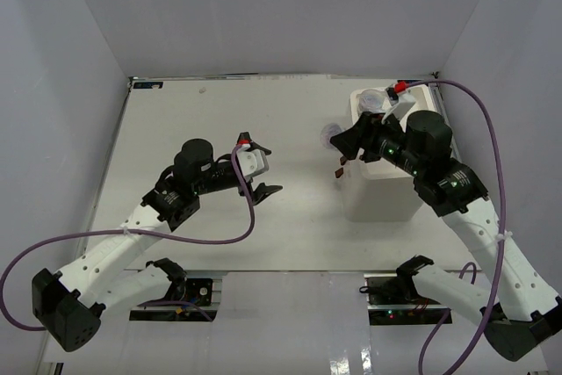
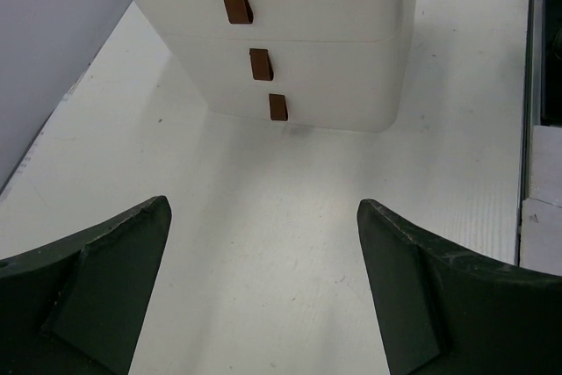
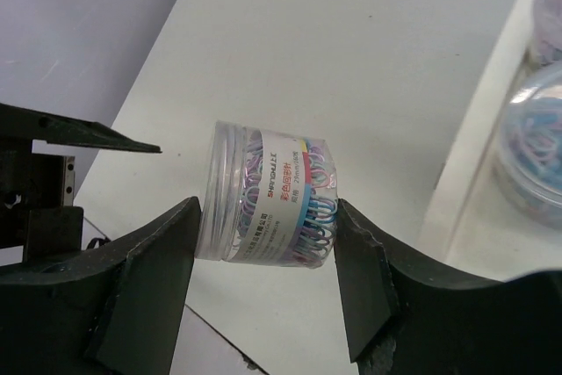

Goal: Sort the stationery into containers
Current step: Move the stationery to the storage box, then place the stationery in the storage box.

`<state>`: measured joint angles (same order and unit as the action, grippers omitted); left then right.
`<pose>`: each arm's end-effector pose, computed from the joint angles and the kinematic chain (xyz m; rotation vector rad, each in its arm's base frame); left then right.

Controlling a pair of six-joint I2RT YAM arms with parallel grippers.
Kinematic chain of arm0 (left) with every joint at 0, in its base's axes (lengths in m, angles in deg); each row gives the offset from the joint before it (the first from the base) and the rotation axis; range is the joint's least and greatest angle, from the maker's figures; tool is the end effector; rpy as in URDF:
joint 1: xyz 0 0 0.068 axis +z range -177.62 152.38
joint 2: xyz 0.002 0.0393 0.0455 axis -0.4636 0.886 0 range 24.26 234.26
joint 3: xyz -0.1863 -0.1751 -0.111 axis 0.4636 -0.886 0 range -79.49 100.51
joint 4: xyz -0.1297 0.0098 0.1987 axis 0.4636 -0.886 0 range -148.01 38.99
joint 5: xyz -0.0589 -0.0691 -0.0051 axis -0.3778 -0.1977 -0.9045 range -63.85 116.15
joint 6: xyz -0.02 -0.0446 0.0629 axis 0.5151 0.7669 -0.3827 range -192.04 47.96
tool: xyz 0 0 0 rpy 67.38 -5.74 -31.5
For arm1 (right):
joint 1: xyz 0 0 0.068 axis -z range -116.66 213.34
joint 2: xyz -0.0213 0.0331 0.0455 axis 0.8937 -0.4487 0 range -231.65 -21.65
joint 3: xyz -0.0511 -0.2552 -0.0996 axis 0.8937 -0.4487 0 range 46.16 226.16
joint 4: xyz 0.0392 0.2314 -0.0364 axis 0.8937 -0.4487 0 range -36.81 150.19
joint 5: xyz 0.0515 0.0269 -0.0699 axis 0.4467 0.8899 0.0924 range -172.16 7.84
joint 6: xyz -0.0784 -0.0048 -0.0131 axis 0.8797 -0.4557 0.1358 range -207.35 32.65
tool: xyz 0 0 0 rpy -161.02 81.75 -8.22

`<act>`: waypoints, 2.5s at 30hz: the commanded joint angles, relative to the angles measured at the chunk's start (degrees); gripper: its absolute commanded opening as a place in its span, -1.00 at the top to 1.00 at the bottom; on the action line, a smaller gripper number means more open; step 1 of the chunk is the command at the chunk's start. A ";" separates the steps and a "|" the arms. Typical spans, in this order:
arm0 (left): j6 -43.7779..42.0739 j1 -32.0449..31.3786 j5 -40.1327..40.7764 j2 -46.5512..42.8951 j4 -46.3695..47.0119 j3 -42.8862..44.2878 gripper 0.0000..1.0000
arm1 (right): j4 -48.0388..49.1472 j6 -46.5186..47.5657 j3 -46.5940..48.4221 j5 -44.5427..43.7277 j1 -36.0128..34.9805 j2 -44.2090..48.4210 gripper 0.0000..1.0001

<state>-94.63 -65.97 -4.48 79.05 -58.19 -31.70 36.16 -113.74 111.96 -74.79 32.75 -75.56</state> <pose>0.1494 -0.1627 0.3344 1.2399 1.3529 -0.6786 0.1695 0.1102 0.4057 -0.1645 1.8505 0.8199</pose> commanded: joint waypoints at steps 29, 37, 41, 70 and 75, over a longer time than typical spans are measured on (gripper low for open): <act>9.23 8.11 3.12 8.58 12.37 -7.10 -0.96 | -4.71 -6.83 -8.05 -13.00 13.71 8.91 0.37; 9.32 8.11 3.39 8.41 12.01 -7.18 -0.96 | -4.27 -7.44 -8.58 -9.22 17.31 6.89 0.02; 9.32 8.11 3.74 8.23 11.84 -7.10 -0.96 | -4.53 -7.01 -8.41 -9.05 18.81 6.62 -0.42; 15.11 8.11 10.75 4.90 10.26 -4.99 -0.96 | -11.04 12.76 3.72 -9.93 20.22 5.92 -0.82; 26.15 8.11 23.76 2.53 -0.36 1.95 -0.96 | -10.95 20.13 5.83 -15.54 20.22 10.39 -0.80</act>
<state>-76.65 -58.01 10.36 84.97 -52.33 -34.56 24.09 -100.19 114.23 -87.14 52.77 -68.76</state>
